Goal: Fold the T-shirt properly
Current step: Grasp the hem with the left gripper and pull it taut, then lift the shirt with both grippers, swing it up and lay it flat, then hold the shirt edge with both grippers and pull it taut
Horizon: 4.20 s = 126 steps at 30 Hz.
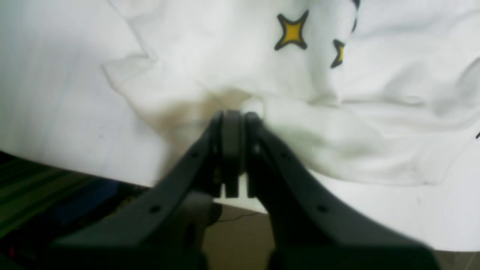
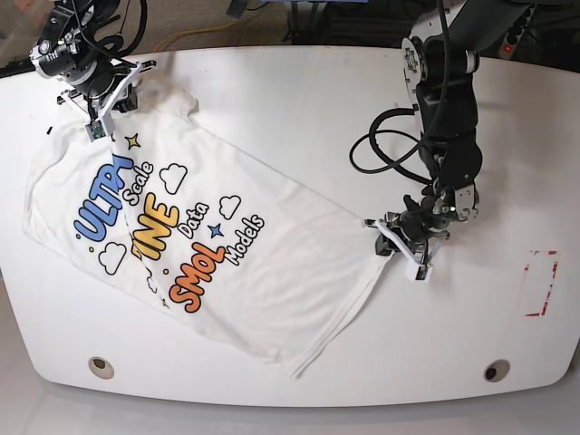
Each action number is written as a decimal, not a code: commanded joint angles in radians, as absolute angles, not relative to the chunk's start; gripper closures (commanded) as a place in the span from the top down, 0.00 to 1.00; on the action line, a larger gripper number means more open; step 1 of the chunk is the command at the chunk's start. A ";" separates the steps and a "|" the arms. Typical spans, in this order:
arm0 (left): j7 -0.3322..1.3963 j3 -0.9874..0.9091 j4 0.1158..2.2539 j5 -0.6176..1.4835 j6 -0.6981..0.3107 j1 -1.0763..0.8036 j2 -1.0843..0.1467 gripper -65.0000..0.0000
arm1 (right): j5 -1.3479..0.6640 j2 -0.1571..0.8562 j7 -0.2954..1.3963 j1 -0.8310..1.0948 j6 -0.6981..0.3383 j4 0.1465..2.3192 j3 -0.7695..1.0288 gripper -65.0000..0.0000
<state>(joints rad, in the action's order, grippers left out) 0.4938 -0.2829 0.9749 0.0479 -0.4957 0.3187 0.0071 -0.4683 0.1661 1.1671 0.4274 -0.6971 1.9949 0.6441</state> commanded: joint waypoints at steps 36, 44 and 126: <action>1.012 -0.475 1.988 0.018 -0.484 0.194 -0.058 0.00 | -0.470 0.216 1.194 -0.150 -0.698 1.854 0.513 0.00; 1.043 -0.424 1.982 0.016 -0.484 0.417 -0.151 0.00 | -0.470 0.292 1.193 -0.501 -0.698 1.570 0.470 0.00; 1.012 -0.530 2.002 -0.130 -0.698 -0.211 -0.165 0.00 | -0.472 0.243 1.280 0.242 -0.698 1.975 0.521 0.00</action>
